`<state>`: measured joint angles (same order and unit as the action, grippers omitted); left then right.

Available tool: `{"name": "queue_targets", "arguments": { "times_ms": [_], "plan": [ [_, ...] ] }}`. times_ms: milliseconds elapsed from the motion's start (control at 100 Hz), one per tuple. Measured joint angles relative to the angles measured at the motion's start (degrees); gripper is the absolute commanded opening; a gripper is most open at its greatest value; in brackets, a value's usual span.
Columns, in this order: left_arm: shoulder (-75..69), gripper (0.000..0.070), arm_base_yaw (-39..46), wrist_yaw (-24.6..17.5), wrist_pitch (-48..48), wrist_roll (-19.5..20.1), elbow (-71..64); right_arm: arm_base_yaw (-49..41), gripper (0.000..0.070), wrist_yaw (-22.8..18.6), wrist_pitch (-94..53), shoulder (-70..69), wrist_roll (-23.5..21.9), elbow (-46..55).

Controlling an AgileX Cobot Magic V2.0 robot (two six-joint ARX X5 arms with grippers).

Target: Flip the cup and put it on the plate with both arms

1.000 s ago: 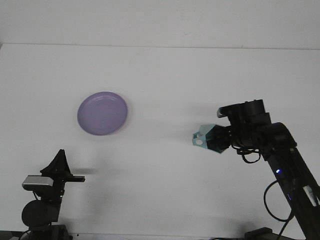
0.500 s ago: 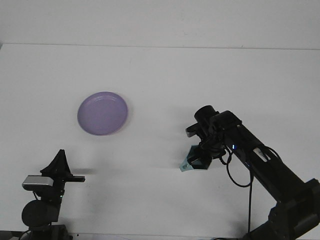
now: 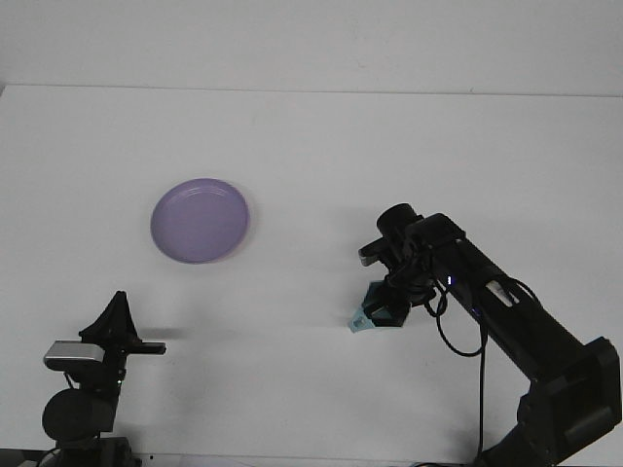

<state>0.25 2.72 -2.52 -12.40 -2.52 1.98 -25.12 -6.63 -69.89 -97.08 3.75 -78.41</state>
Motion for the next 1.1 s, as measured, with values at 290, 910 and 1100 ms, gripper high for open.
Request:
{"name": "queue_targets", "arguments": {
  "times_ms": [290,910,1100],
  "plan": [
    [0.0,0.0012,0.0,0.0,0.0,0.0,0.0,0.0,0.0239,-0.92,0.22,0.0,0.52,0.0],
    [0.0,0.0012,0.0,0.0,0.98,0.0,0.0,5.68,0.0389,2.75,-6.93,4.55,1.84,-16.26],
    [0.0,0.0012,0.0,0.0,0.68,-1.29,0.0,10.08,0.0107,2.89,-2.03,13.49,1.77,-18.12]
  ]
}}
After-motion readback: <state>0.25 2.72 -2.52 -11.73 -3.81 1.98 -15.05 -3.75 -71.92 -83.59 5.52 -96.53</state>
